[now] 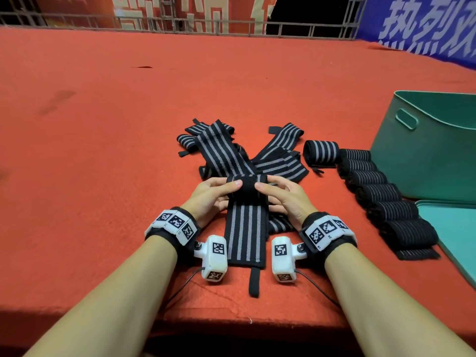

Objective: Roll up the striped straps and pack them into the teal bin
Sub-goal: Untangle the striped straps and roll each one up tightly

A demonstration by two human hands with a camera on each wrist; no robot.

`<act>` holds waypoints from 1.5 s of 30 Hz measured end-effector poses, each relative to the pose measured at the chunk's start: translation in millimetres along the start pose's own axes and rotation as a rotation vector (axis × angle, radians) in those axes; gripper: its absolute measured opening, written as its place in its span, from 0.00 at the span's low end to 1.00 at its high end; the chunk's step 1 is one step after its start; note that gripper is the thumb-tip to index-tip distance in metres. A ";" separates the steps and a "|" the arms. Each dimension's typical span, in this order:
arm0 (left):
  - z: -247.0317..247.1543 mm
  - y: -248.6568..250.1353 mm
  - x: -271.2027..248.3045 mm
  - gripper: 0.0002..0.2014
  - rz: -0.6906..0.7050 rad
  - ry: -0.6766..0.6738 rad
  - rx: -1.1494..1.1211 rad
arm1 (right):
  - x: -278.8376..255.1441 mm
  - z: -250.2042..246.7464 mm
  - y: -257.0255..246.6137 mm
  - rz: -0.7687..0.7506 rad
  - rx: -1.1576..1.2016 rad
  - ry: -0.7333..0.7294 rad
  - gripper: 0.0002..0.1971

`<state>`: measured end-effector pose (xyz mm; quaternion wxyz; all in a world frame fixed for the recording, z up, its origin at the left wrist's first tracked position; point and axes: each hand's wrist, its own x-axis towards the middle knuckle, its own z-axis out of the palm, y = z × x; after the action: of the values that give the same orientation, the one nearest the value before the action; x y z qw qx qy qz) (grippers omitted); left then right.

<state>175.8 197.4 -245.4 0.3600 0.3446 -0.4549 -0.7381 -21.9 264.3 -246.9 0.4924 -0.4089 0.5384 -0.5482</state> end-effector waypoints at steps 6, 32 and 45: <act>1.0 1.6 -1.6 0.28 0.001 -0.003 -0.030 | -3.0 0.2 -3.9 0.028 -0.042 -0.099 0.18; 45.0 34.1 -1.9 0.25 0.163 0.038 0.100 | -3.5 -9.3 -26.0 -0.100 0.154 -0.010 0.22; 59.0 49.8 8.2 0.33 0.343 -0.026 0.244 | 9.8 -25.2 -44.4 -0.307 0.066 -0.112 0.22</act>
<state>133.1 199.2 -180.5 0.4299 0.2935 -0.5975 -0.6100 -52.8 256.6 -205.8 0.4452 -0.4999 0.4229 -0.6108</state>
